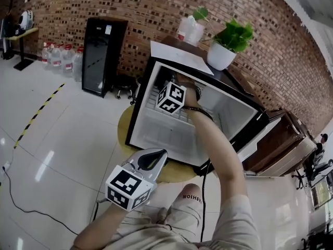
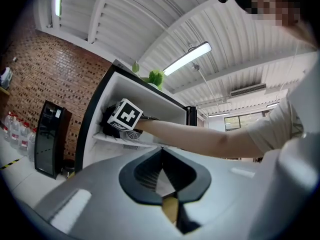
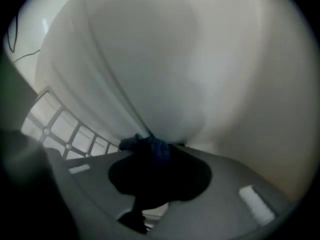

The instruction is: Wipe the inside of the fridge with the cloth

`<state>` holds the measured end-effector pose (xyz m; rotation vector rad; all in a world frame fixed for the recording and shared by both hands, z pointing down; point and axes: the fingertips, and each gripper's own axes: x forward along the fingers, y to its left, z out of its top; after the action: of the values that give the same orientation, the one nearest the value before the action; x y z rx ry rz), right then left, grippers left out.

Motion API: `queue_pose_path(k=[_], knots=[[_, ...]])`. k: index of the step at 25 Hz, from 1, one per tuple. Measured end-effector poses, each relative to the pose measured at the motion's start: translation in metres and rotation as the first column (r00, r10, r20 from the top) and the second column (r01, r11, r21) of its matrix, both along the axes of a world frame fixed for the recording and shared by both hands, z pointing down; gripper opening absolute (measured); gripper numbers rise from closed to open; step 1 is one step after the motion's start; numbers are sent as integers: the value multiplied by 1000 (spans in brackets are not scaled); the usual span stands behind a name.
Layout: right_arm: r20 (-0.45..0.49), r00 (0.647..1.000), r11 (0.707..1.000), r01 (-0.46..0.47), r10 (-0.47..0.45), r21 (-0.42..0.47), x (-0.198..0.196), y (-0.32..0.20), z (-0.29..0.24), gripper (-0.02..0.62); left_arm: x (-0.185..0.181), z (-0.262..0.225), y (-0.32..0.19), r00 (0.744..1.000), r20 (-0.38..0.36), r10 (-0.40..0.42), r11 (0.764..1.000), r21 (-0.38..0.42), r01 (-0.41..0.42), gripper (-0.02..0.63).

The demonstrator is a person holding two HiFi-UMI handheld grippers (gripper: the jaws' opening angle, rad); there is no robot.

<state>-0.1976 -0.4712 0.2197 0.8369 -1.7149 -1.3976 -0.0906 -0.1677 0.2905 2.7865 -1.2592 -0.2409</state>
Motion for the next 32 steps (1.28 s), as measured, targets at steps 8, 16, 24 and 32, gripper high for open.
queue_pose_path(k=[8, 16, 24, 32], knots=[[-6, 953, 952, 303, -303, 45, -8, 163, -5, 84, -3, 9, -4, 1000, -10, 5, 1000, -28, -5, 0], [-28, 999, 999, 36, -35, 41, 36, 93, -14, 83, 24, 4, 3, 996, 67, 54, 999, -4, -54, 0], [-53, 998, 961, 14, -29, -275, 7, 20, 40, 83, 34, 7, 14, 990, 121, 76, 997, -8, -76, 0], [-3, 982, 920, 174, -187, -351, -7, 129, 44, 80, 26, 17, 6, 991, 118, 63, 997, -45, -58, 0]])
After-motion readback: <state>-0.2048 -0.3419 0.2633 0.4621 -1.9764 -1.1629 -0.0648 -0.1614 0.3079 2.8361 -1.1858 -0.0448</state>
